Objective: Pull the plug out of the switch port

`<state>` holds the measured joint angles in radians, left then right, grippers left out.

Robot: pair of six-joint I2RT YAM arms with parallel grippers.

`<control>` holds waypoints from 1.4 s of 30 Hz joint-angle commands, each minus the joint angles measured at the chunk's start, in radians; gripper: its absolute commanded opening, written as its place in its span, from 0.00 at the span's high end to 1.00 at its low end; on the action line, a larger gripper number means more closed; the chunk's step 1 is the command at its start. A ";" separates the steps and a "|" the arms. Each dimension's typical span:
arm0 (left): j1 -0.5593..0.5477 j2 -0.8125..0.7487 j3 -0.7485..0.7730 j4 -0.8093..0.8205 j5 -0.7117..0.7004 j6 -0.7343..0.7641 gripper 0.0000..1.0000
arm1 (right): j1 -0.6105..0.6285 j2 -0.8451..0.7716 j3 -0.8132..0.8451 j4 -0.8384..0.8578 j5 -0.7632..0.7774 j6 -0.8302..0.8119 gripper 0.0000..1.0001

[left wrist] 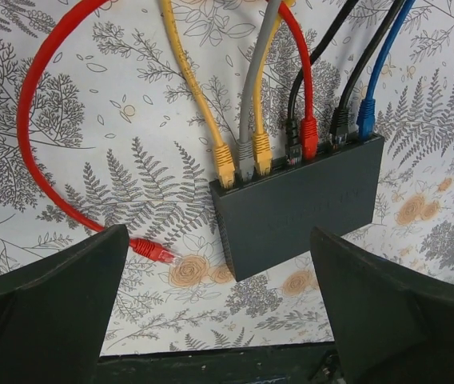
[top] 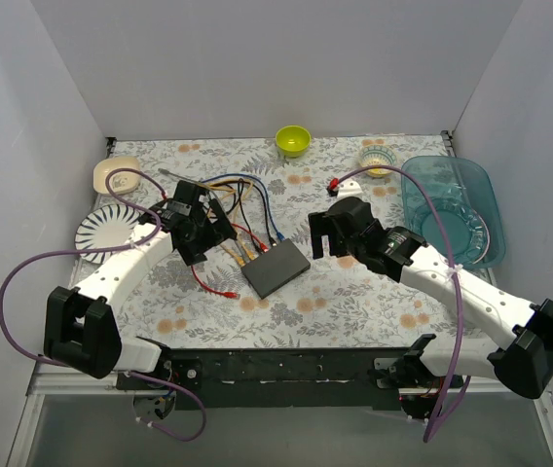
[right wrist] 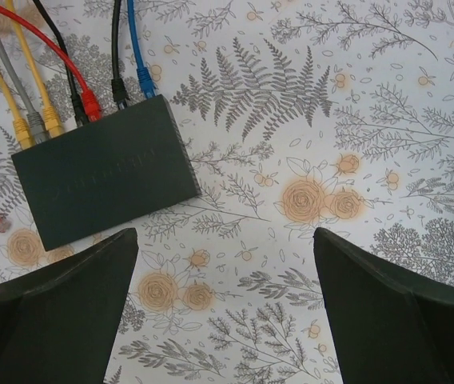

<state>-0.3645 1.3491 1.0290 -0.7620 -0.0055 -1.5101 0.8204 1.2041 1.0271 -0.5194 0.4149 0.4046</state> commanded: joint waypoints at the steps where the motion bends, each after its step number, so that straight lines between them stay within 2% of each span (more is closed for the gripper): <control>1: -0.007 -0.001 0.057 0.012 0.056 0.043 0.02 | 0.005 0.009 0.031 0.104 -0.031 -0.029 0.01; 5: -0.031 0.024 0.065 0.029 0.099 0.071 0.02 | 0.002 0.055 0.063 0.137 -0.059 -0.038 0.01; 9: -0.068 0.054 0.068 0.056 0.118 0.079 0.02 | -0.035 0.171 0.116 0.127 -0.093 0.002 0.04; 12: -0.077 0.081 0.069 0.078 0.114 0.079 0.11 | -0.096 0.248 0.122 0.136 -0.186 0.056 0.10; 13: -0.077 0.087 0.068 0.082 0.113 0.076 0.15 | -0.128 0.264 0.117 0.147 -0.241 0.065 0.16; 15: -0.077 0.094 0.056 0.104 0.133 0.065 0.21 | -0.151 0.303 0.096 0.186 -0.274 0.080 0.23; 17: -0.079 0.085 0.039 0.118 0.137 0.053 0.28 | -0.184 0.348 0.096 0.200 -0.303 0.083 0.35; 19: -0.079 0.079 0.020 0.121 0.107 0.044 0.29 | -0.201 0.379 0.129 0.173 -0.335 0.083 0.47; 22: -0.079 0.082 0.005 0.125 0.020 0.050 0.30 | -0.196 0.394 0.143 0.160 -0.404 0.071 0.55; 24: -0.077 0.110 0.002 0.135 -0.019 0.063 0.30 | -0.187 0.355 0.101 0.189 -0.451 0.074 0.56; 25: -0.079 0.128 0.002 0.133 -0.022 0.070 0.30 | -0.173 0.338 0.049 0.200 -0.470 0.080 0.60; 32: -0.079 0.189 -0.058 0.164 -0.027 0.061 0.34 | -0.109 0.178 -0.198 0.229 -0.485 0.154 0.62; 35: -0.079 0.220 -0.078 0.187 -0.045 0.076 0.35 | -0.102 0.160 -0.278 0.283 -0.513 0.178 0.63; 38: -0.079 0.289 -0.081 0.179 -0.062 0.088 0.34 | -0.101 0.201 -0.279 0.314 -0.518 0.186 0.65; 42: -0.079 0.302 -0.113 0.214 -0.025 0.083 0.36 | -0.101 0.287 -0.236 0.347 -0.513 0.174 0.65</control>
<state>-0.4408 1.6363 0.9588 -0.5781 -0.0231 -1.4422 0.7166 1.4292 0.7425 -0.2653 -0.0822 0.5701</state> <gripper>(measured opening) 0.652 0.353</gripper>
